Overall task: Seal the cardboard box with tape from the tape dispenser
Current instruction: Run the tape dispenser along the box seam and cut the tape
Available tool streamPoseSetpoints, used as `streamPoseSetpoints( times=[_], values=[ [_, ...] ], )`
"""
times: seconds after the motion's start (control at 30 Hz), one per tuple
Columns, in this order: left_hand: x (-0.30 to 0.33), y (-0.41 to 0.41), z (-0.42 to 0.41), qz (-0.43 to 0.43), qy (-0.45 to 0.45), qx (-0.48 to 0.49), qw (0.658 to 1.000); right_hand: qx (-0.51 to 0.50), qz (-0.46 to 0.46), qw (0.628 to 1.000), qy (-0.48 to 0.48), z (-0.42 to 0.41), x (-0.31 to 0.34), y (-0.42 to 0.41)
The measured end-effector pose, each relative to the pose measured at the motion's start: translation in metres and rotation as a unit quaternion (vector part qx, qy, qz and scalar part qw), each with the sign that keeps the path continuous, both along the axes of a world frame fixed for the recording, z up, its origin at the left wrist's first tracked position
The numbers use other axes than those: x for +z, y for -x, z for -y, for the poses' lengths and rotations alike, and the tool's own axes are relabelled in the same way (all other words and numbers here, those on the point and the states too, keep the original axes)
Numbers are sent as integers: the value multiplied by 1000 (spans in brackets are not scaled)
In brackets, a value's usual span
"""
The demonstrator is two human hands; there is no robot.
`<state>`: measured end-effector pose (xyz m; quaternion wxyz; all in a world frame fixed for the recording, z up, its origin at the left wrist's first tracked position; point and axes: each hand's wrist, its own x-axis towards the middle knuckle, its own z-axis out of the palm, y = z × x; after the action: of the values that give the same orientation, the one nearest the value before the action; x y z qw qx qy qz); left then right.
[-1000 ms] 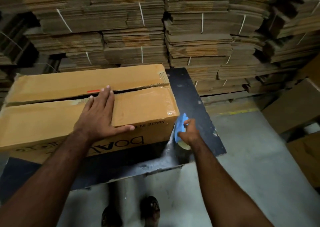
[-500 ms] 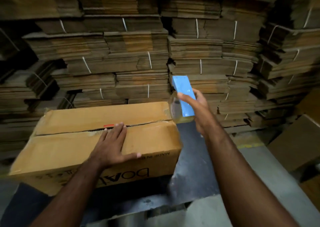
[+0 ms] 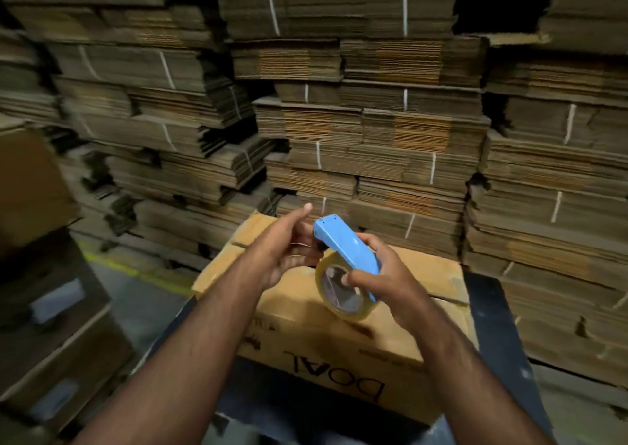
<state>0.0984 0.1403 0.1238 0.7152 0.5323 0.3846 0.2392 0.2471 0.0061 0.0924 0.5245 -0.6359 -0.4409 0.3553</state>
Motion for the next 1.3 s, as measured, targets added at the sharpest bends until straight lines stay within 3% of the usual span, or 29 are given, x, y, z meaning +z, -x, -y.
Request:
streamPoseSetpoints(
  times=[0.2, 0.4, 0.6, 0.8, 1.0, 1.3],
  values=[
    [3, 18, 2, -1, 15, 33, 999, 59, 137, 988, 49, -8, -4, 9],
    [10, 4, 13, -20, -28, 10, 999, 2, 292, 954, 63, 0, 2, 7],
    [13, -19, 32, -11, -10, -16, 1000, -33, 272, 960, 52, 29, 2, -7],
    [4, -36, 44, -41, -47, -14, 998, -103, 328, 937, 56, 46, -4, -11],
    [6, -31, 35, -80, -195, 19, 977, -86, 371, 923, 50, 44, 2, -8],
    [0, 7, -2, -64, -191, 138, 970, -11, 435, 899, 58, 12, 19, -4]
  ],
)
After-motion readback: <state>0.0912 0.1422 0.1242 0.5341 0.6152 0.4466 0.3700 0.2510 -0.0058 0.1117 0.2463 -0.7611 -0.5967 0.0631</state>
